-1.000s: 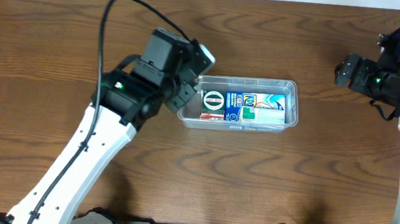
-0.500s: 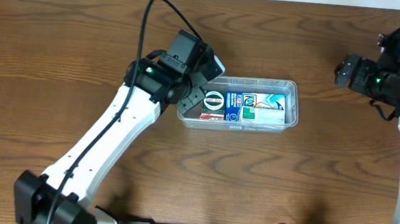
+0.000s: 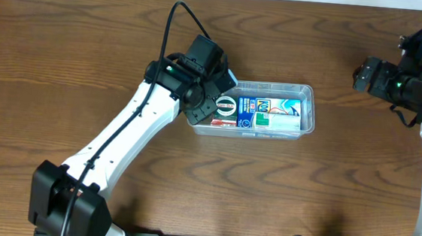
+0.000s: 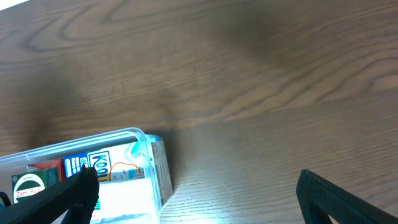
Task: Pack container
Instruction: 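Carry the brown bottle over the container and lower it inside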
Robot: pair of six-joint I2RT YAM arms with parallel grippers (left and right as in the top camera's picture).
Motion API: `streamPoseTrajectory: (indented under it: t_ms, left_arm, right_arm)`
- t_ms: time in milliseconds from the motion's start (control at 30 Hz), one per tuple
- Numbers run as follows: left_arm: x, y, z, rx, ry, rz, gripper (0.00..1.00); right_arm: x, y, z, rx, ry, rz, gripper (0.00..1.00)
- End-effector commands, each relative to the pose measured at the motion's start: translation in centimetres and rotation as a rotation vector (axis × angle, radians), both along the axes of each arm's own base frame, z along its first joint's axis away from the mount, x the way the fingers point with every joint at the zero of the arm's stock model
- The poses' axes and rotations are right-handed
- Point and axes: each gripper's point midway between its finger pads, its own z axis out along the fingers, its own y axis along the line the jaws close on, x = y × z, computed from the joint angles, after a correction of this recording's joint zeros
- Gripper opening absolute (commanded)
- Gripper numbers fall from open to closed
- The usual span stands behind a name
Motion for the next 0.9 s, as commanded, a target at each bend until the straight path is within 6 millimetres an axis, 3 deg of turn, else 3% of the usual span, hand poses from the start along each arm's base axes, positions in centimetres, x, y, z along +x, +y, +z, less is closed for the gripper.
streamPoseTrajectory:
  t_ms: [0,367,567,700,867]
  left_arm:
    - [-0.3,-0.3,-1.1,-0.003,0.035,-0.031,0.11]
    - [-0.3,-0.3,-5.2,0.054,0.132,-0.051,0.11]
    - [0.0,-0.5,-5.5,0.053,0.129,-0.05,0.11]
    - [0.0,-0.5,-5.5,0.053,0.128,-0.05,0.33]
    - [0.0,-0.5,-5.5,0.053,0.128,-0.05,0.54]
  right_arm:
    - [0.0,-0.3,-0.1,0.006,0.004,-0.015,0.99]
    - [0.0,-0.3,-0.1,0.006,0.004,-0.015,0.99]
    - [0.0,-0.3,-0.1,0.006,0.004,-0.015,0.99]
    - [0.0,-0.3,-0.1,0.006,0.004,-0.015,0.99]
    - [0.0,-0.3,-0.1,0.006,0.004,-0.015,0.99]
